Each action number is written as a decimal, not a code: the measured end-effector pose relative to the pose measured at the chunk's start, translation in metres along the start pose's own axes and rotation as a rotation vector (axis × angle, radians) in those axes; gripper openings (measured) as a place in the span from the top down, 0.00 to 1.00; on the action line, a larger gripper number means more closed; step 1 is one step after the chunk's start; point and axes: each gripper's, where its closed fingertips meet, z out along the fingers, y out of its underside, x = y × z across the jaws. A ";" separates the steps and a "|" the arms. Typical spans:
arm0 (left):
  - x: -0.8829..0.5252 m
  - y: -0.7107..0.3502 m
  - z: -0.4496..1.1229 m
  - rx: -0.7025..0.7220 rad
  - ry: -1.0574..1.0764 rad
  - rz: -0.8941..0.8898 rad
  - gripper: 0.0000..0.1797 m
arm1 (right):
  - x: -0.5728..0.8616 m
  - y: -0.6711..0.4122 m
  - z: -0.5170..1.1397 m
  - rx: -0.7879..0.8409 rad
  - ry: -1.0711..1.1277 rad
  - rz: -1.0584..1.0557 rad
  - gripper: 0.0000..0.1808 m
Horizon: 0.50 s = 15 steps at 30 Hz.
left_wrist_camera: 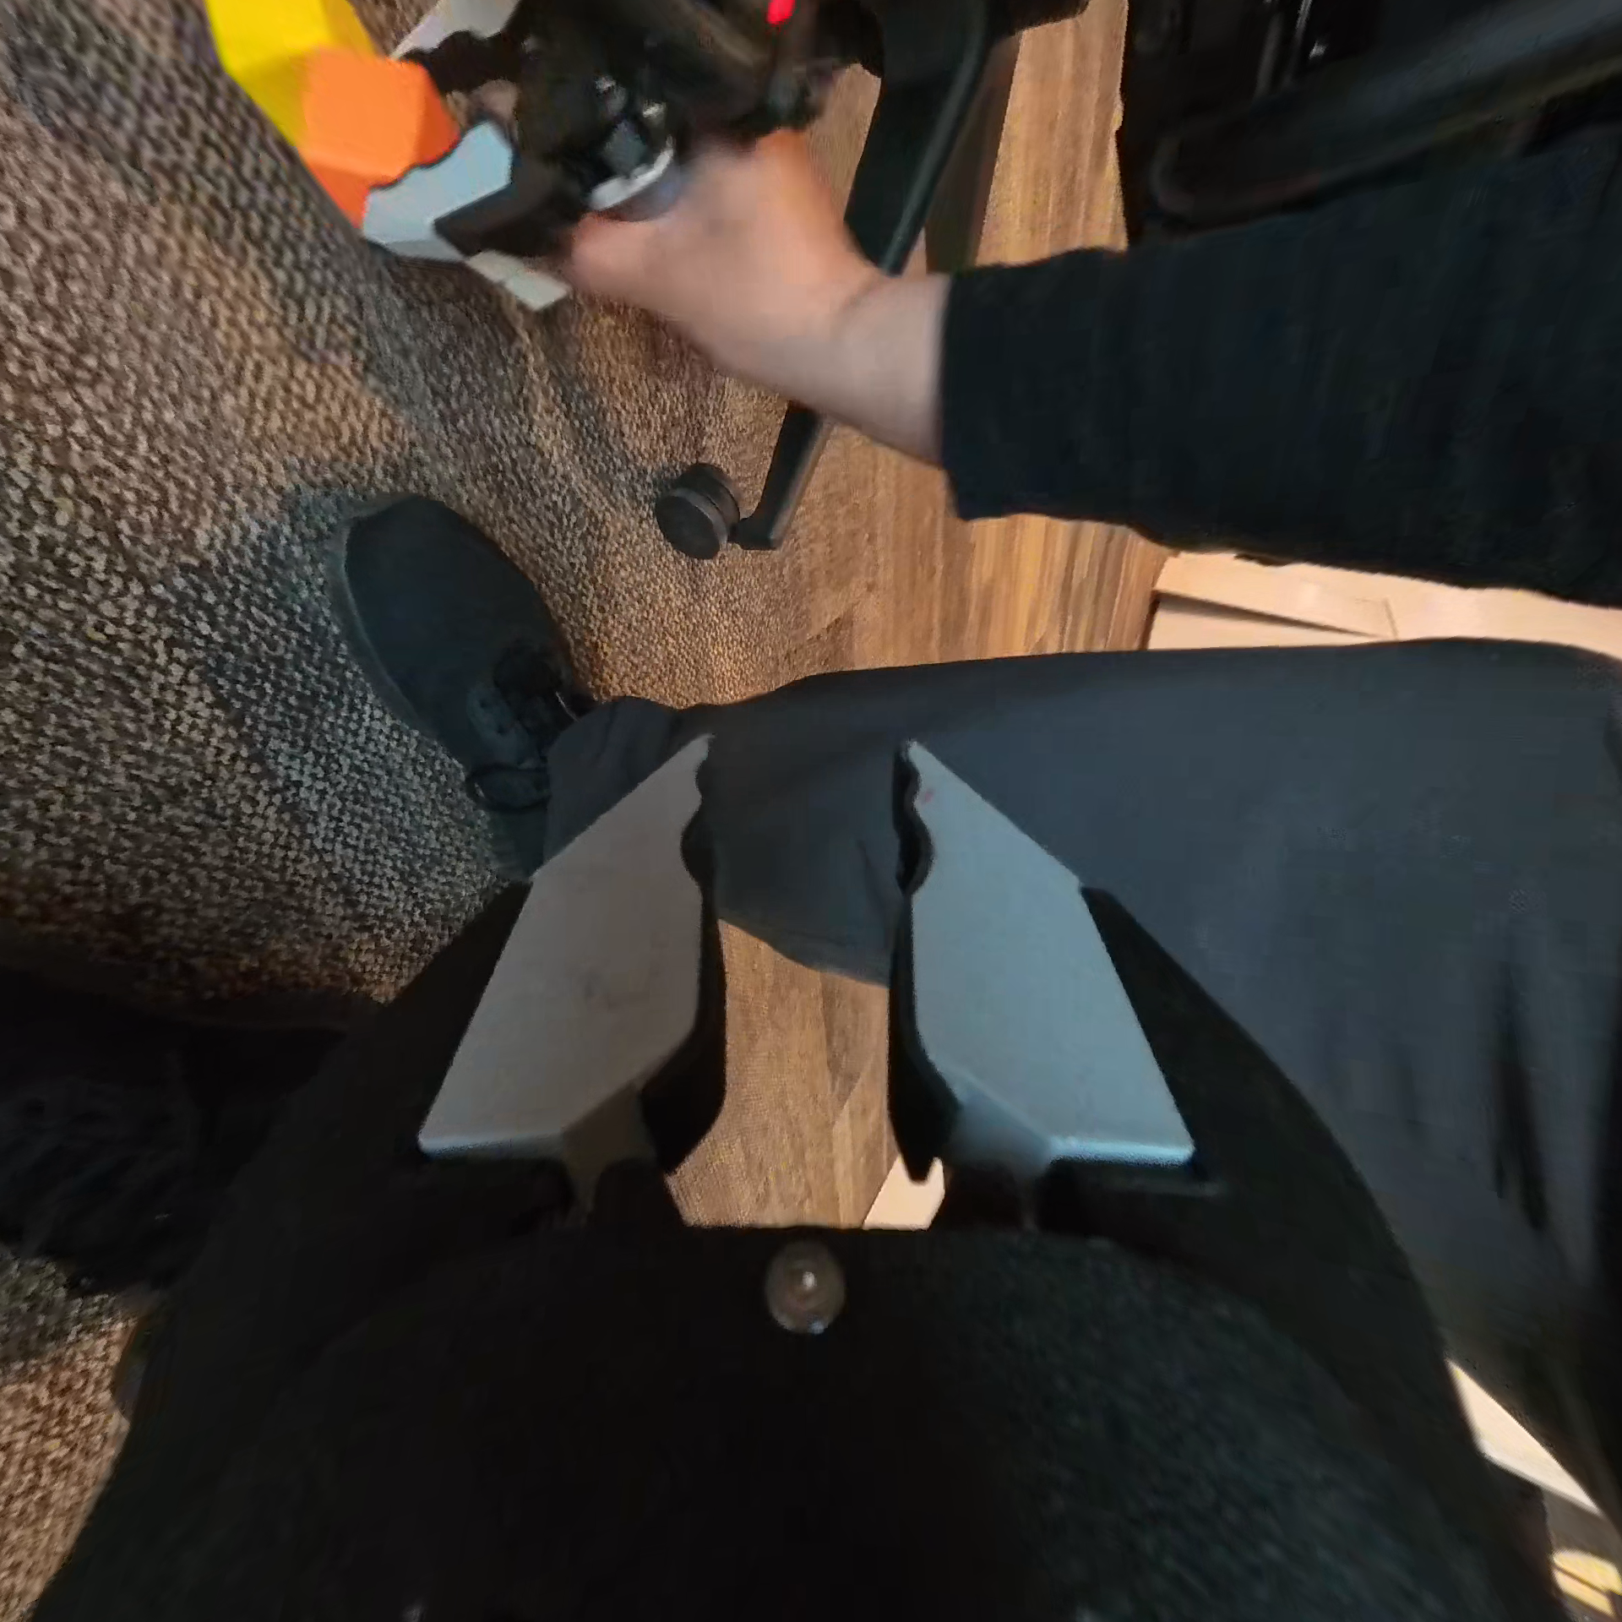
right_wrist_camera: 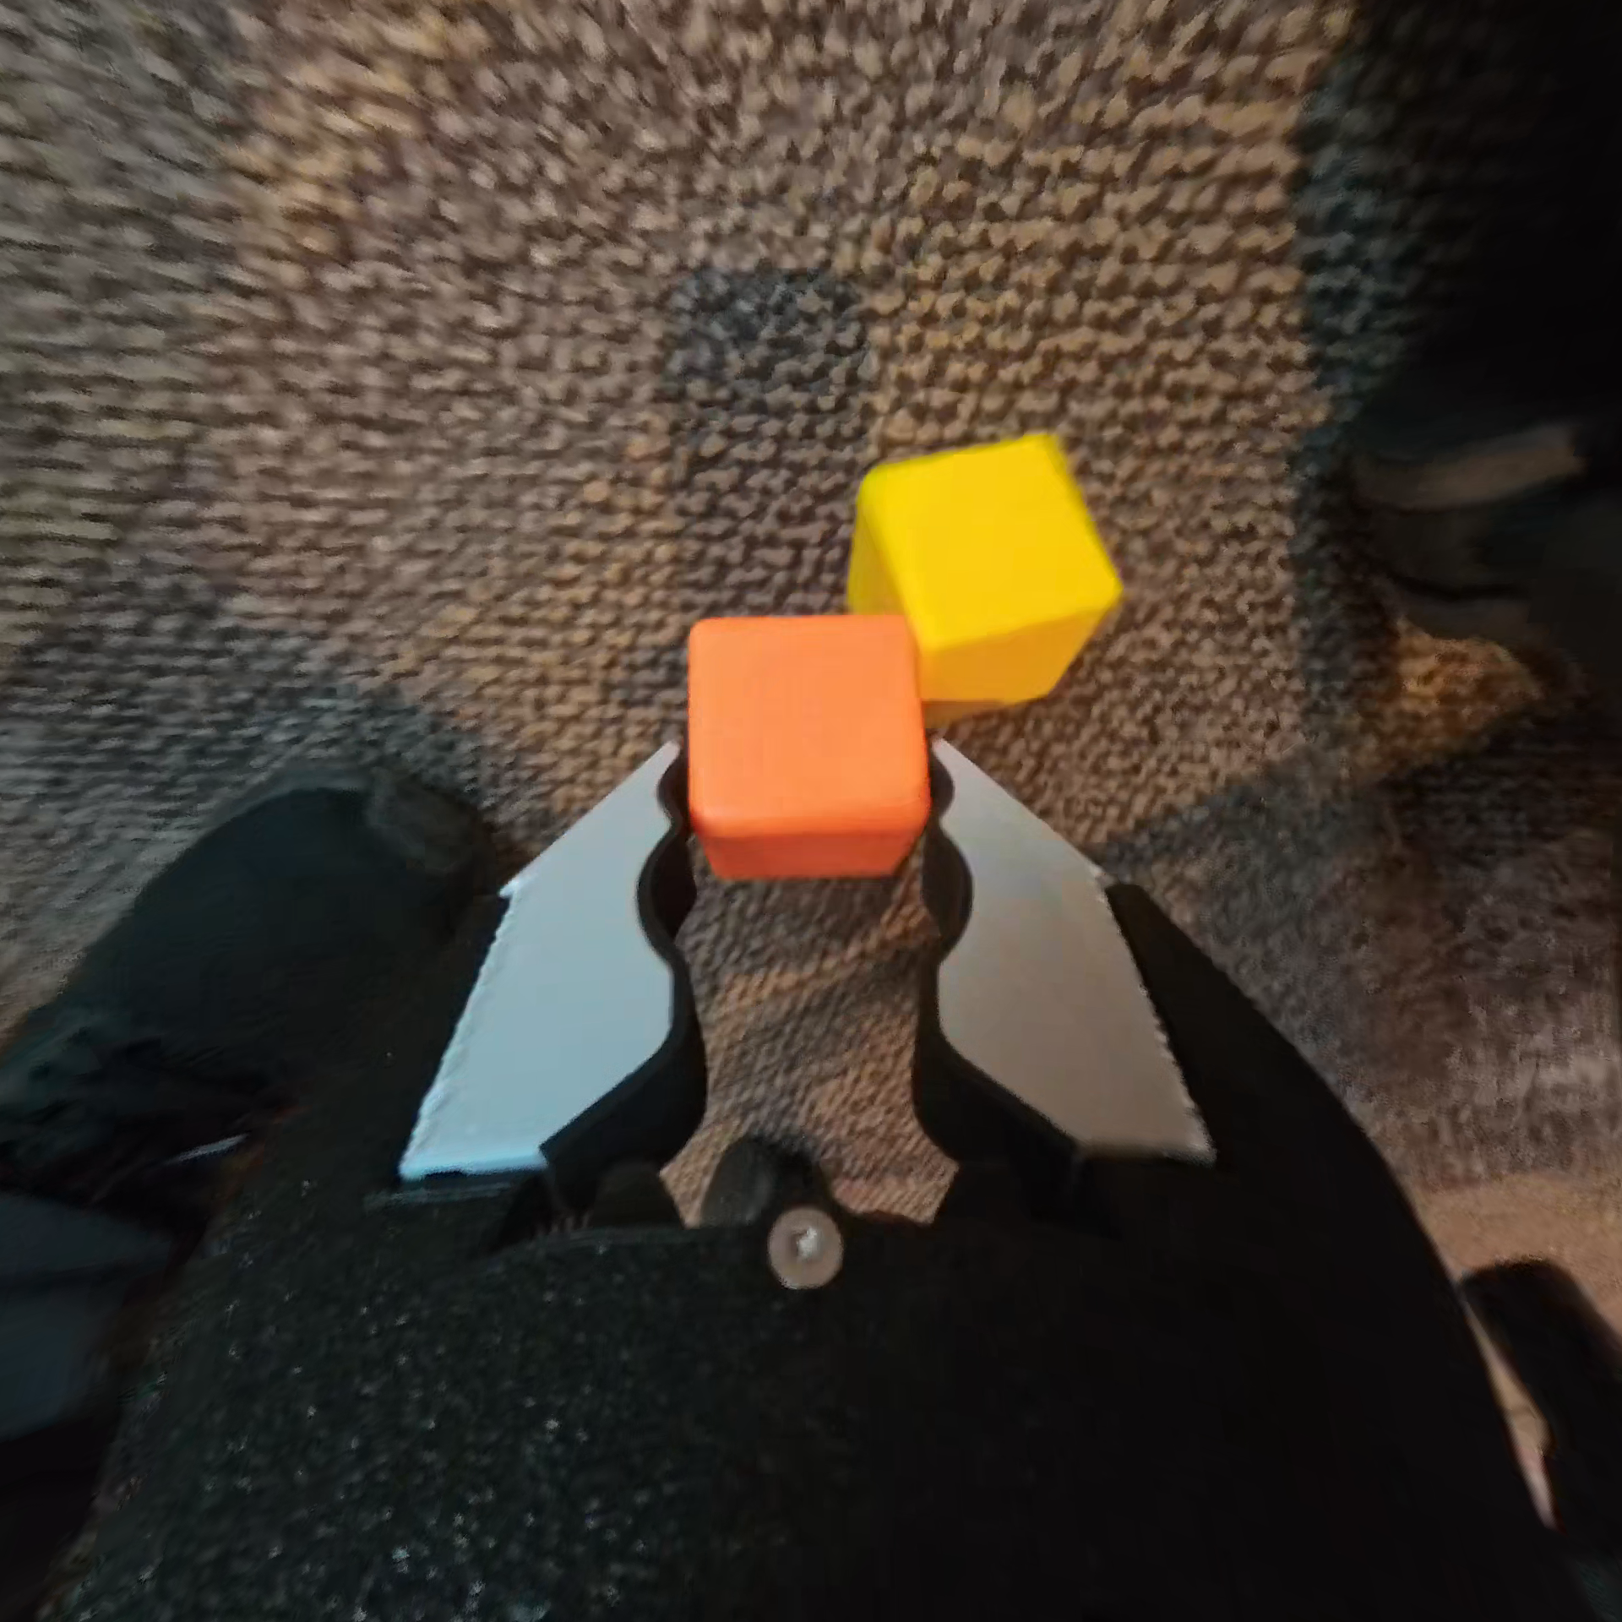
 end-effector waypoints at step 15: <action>0.205 0.033 -0.131 -0.233 0.105 0.011 0.91 | -0.101 0.006 -0.474 0.210 -0.244 0.139 0.73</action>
